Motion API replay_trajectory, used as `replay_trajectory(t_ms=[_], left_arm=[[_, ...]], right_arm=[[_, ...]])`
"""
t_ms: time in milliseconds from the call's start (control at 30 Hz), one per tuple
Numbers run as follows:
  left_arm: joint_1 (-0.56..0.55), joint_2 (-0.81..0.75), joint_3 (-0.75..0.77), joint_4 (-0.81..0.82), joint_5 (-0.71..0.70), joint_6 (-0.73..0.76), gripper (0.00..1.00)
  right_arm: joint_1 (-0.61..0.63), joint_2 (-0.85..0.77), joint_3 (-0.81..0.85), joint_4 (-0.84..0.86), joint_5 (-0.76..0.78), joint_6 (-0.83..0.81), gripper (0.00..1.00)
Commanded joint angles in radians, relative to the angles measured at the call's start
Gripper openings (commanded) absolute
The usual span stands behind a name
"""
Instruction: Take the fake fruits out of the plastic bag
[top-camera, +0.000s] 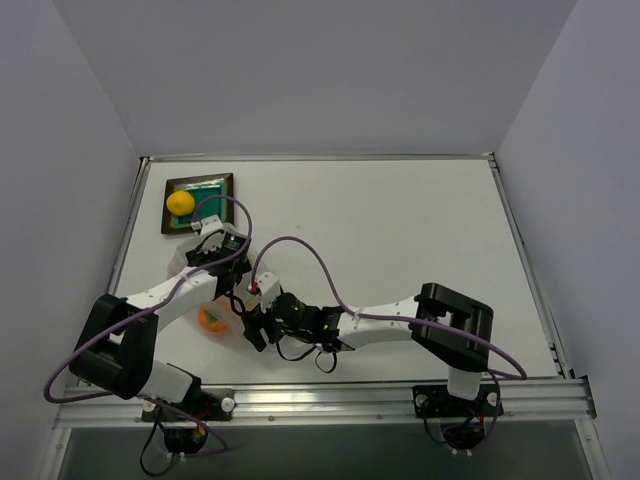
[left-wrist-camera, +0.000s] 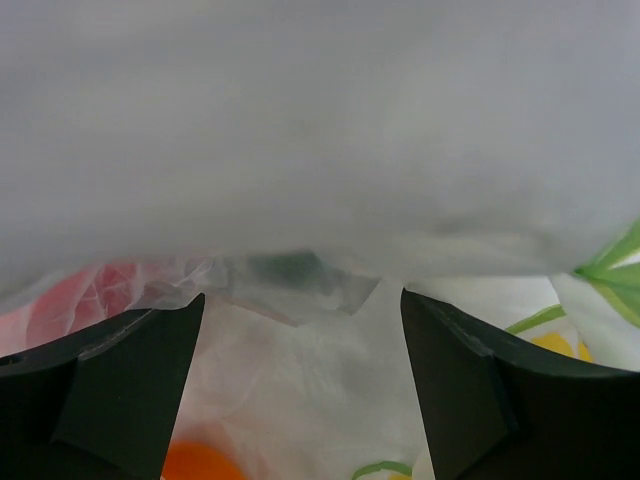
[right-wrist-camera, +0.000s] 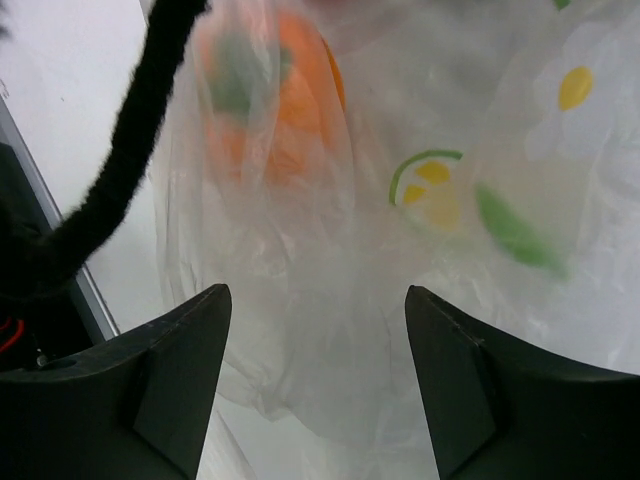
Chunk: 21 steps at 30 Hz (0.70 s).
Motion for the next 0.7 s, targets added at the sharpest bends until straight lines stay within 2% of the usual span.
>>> replay_trajectory(t_ms=[0, 200, 333, 367, 467, 500, 567, 600, 667], left_arm=[[0.01, 0.031, 0.04, 0.024, -0.077, 0.001, 0.78], [0.036, 0.112, 0.042, 0.085, -0.091, -0.011, 0.78], [0.044, 0.143, 0.052, 0.14, -0.103, 0.008, 0.71], [0.047, 0.148, 0.058, 0.147, -0.103, 0.013, 0.67], [0.05, 0.167, 0.06, 0.214, -0.096, 0.051, 0.58], [0.05, 0.172, 0.066, 0.219, -0.097, 0.058, 0.58], [0.058, 0.186, 0.069, 0.24, -0.097, 0.081, 0.56], [0.059, 0.19, 0.072, 0.245, -0.094, 0.088, 0.48], [0.061, 0.186, 0.077, 0.246, -0.085, 0.096, 0.4]], right_arm=[[0.01, 0.036, 0.038, 0.035, -0.024, 0.008, 0.66], [0.014, 0.053, 0.03, 0.062, -0.073, 0.016, 0.65], [0.011, 0.065, 0.03, 0.062, -0.066, 0.016, 0.62], [0.011, 0.066, 0.03, 0.062, -0.064, 0.014, 0.61], [0.013, 0.066, 0.024, 0.064, -0.06, 0.02, 0.38], [0.011, 0.062, 0.022, 0.064, -0.058, 0.02, 0.3], [0.011, 0.057, 0.016, 0.064, -0.056, 0.02, 0.29], [0.011, 0.05, 0.015, 0.064, -0.052, 0.019, 0.25], [0.011, 0.043, 0.009, 0.064, -0.047, 0.019, 0.24]])
